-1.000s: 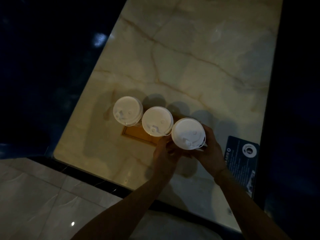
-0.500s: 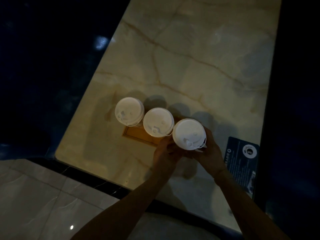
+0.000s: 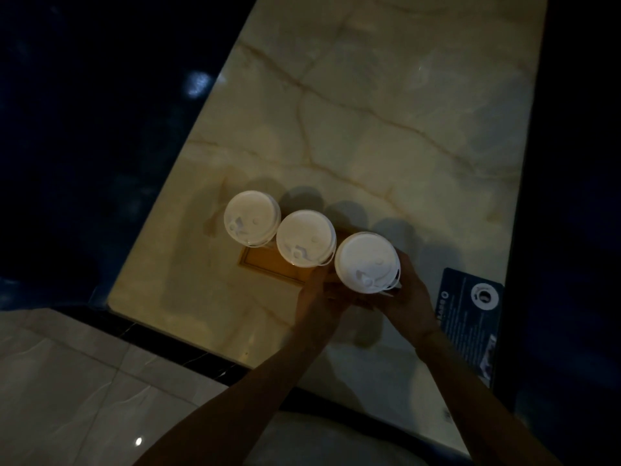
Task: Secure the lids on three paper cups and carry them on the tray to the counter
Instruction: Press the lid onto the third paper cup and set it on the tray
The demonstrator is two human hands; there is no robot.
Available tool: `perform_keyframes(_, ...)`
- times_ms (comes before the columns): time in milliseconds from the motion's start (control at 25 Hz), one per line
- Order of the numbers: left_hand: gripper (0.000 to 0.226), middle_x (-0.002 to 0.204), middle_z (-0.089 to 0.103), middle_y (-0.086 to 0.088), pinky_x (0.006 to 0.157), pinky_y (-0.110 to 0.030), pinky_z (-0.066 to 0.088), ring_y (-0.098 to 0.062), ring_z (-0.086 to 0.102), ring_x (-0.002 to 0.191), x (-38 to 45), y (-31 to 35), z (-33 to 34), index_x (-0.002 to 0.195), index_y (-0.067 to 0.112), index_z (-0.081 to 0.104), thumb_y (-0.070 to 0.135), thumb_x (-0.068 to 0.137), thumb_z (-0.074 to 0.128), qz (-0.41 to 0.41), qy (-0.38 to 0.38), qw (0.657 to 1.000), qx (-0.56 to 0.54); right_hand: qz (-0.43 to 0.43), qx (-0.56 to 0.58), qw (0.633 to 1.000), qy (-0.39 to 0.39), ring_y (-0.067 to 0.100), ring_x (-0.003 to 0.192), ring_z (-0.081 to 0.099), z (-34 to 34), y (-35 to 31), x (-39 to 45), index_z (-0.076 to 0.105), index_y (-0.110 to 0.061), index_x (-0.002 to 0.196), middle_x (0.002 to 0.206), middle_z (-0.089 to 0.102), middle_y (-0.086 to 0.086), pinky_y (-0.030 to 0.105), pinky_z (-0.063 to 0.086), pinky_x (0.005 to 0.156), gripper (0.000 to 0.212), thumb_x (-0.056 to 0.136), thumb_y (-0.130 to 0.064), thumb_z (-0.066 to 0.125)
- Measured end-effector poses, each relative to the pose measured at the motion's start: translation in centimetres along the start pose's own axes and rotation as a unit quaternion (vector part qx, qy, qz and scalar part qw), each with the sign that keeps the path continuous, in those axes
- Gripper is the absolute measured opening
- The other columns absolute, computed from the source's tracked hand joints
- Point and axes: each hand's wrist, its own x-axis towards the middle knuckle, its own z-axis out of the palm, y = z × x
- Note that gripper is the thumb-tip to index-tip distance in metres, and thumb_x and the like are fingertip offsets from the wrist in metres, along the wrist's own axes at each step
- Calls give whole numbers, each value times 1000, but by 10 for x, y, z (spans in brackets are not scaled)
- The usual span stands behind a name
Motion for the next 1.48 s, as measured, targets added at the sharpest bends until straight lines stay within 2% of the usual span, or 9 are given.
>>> perform_keyframes(120,64,123,68,-7,97,-46,54,-26,64,116,-1,-1,-1,121,47,44,14,80,80,-18,-9,1000,-19,7,8,1000,11,-28,107,49,1,3,-1,47,-64,116,111,56,-46,-6,37,84,72,53,-53,80)
perform_keyframes(280,66,111,67,4,84,-18,56,-15,67,101,-3,-3,-2,123,45,46,9,80,80,-13,-13,1000,-23,2,11,1000,10,-28,107,49,2,3,0,47,-62,118,112,56,-48,-6,37,85,72,56,-50,80)
perform_keyframes(480,61,120,68,-11,86,-38,59,-25,69,103,-3,-8,0,135,8,53,9,80,80,9,-16,1000,-1,1,26,1000,13,-27,106,51,0,4,-1,47,-53,120,116,56,-37,-5,39,83,73,57,-44,81)
perform_keyframes(640,63,124,66,-10,80,-29,58,-23,71,97,-1,-10,0,138,9,51,10,82,78,8,-28,1000,7,-3,27,1000,5,-27,106,51,1,7,-2,48,-49,122,116,58,-36,-5,40,80,77,61,-23,87)
perform_keyframes(800,63,127,66,-8,82,-34,59,-19,70,97,-1,-16,0,138,9,51,12,81,79,15,-20,999,21,4,16,1000,5,-25,108,52,2,10,-3,48,-54,121,116,56,-47,-5,40,81,73,63,-31,85)
perform_keyframes(920,59,121,65,6,78,-14,55,-2,68,94,1,-23,-2,135,17,54,15,81,80,3,-28,999,23,5,8,1000,3,-23,111,52,1,9,-5,47,-63,122,118,56,-46,-2,43,82,79,69,-20,86)
perform_keyframes(1040,49,115,64,15,79,-4,48,10,62,95,3,-30,-10,126,24,60,22,82,80,-26,-33,999,24,4,-22,1000,17,-25,107,52,-2,3,-12,48,-71,114,114,55,-50,6,50,77,65,64,-48,81)
perform_keyframes(1200,32,97,69,19,85,-14,49,6,65,93,6,-33,-32,109,36,63,21,84,77,-37,-83,994,54,72,-183,980,33,20,122,59,-10,22,-26,55,-32,130,135,59,0,36,49,97,55,80,-30,78)
perform_keyframes(1480,33,138,58,-1,96,-21,39,-20,55,125,29,-43,-105,126,19,63,31,95,62,54,-324,879,346,119,-383,912,-90,23,128,51,-8,19,-44,47,-23,141,144,50,4,33,45,102,52,93,-39,59)
